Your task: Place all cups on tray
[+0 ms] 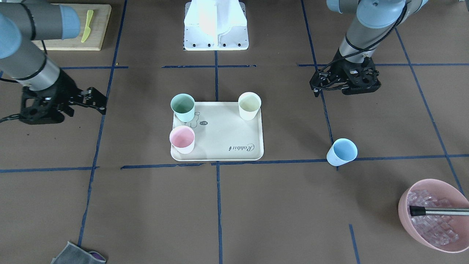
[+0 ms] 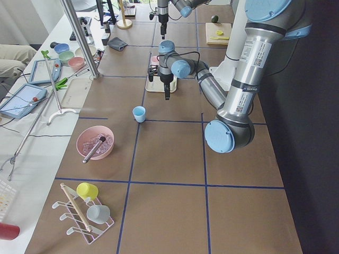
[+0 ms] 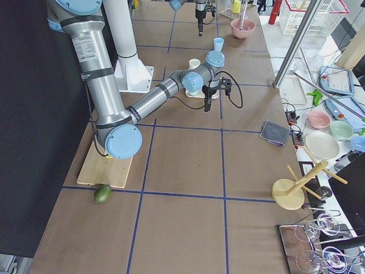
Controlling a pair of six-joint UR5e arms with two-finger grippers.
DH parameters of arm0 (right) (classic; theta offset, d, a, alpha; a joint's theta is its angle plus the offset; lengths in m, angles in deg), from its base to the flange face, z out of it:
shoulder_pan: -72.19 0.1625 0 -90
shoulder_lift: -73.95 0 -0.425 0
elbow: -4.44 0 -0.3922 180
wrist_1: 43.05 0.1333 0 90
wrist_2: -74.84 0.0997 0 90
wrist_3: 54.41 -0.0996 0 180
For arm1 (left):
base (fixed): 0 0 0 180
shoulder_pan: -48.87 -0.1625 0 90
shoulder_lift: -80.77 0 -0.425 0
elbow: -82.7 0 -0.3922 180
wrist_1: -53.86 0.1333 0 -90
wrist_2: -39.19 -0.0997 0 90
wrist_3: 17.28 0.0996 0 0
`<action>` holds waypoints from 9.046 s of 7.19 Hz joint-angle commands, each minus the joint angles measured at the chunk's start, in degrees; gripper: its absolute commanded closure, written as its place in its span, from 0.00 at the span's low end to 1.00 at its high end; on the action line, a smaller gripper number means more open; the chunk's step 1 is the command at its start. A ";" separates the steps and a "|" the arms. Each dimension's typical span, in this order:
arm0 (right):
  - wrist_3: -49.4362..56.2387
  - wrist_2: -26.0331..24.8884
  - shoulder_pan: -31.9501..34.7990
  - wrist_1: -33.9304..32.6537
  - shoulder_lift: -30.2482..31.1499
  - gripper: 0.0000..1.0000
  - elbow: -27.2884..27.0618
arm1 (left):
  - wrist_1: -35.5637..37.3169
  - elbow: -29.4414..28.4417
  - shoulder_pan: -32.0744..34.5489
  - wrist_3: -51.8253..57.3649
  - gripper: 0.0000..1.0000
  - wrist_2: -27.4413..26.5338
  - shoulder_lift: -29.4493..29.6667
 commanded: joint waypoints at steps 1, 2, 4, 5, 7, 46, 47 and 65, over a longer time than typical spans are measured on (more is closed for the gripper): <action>20.79 2.30 9.44 -0.14 8.46 0.00 0.39 | -0.08 -3.83 7.01 9.45 0.00 4.74 -0.49; 28.19 2.38 13.04 -1.36 11.28 0.00 0.48 | -0.25 -6.03 8.86 11.84 0.00 4.83 -0.40; 47.76 1.60 20.52 -11.43 12.71 0.00 0.40 | -1.47 -10.60 12.73 15.54 0.00 7.01 0.30; 50.64 1.42 21.07 -12.09 14.45 0.00 0.40 | -3.92 -13.75 13.18 14.86 0.00 7.12 1.52; 49.36 1.77 20.99 -12.10 14.12 0.00 1.01 | -14.17 -23.93 15.02 14.76 0.00 7.03 3.28; 47.95 1.95 23.36 -12.10 15.61 0.00 1.10 | -6.40 -17.03 36.71 58.25 0.00 16.17 -15.24; 47.95 1.95 23.36 -12.10 15.70 0.00 1.10 | -6.40 -16.86 37.35 58.44 0.00 16.43 -18.04; 49.35 2.39 31.00 -12.01 24.73 0.00 1.27 | -7.20 -18.53 37.09 58.09 0.00 15.38 -21.94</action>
